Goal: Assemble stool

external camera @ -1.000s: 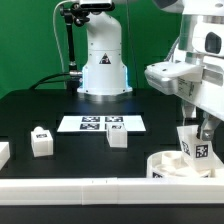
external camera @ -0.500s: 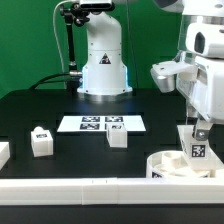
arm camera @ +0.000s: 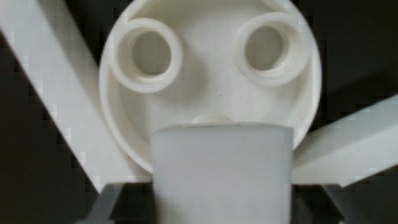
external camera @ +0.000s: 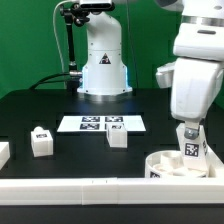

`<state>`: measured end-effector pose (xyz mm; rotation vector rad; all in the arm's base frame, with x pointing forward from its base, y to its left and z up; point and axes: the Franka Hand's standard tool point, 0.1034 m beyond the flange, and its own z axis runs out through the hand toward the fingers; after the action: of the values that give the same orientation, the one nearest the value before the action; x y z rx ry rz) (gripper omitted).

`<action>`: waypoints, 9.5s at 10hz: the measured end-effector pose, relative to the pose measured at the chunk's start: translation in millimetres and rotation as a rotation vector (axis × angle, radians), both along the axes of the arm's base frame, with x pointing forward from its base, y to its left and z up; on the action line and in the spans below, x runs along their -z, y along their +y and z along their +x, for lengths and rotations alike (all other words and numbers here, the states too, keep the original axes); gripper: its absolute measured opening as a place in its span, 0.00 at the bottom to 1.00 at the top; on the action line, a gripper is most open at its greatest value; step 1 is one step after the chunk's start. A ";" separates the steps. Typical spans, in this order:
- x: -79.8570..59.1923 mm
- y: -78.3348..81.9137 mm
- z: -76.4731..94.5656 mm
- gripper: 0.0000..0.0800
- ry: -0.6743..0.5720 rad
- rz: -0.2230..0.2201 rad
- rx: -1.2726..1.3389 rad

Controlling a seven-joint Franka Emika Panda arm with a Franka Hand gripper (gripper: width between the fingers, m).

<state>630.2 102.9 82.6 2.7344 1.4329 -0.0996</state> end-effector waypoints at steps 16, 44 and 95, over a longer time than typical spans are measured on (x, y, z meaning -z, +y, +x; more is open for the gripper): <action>0.6 11.3 -2.9 0.42 -0.038 0.009 1.135; -15.6 34.5 -3.4 0.81 0.102 -0.038 2.288; 50.4 -95.4 -150.9 0.81 0.647 -0.302 0.904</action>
Offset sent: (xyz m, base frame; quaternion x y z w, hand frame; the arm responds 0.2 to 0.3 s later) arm 0.0000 0.0000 0.0000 0.0000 0.0000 0.1938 0.9810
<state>479.2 7.5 32.3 2.9251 0.0449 -1.1839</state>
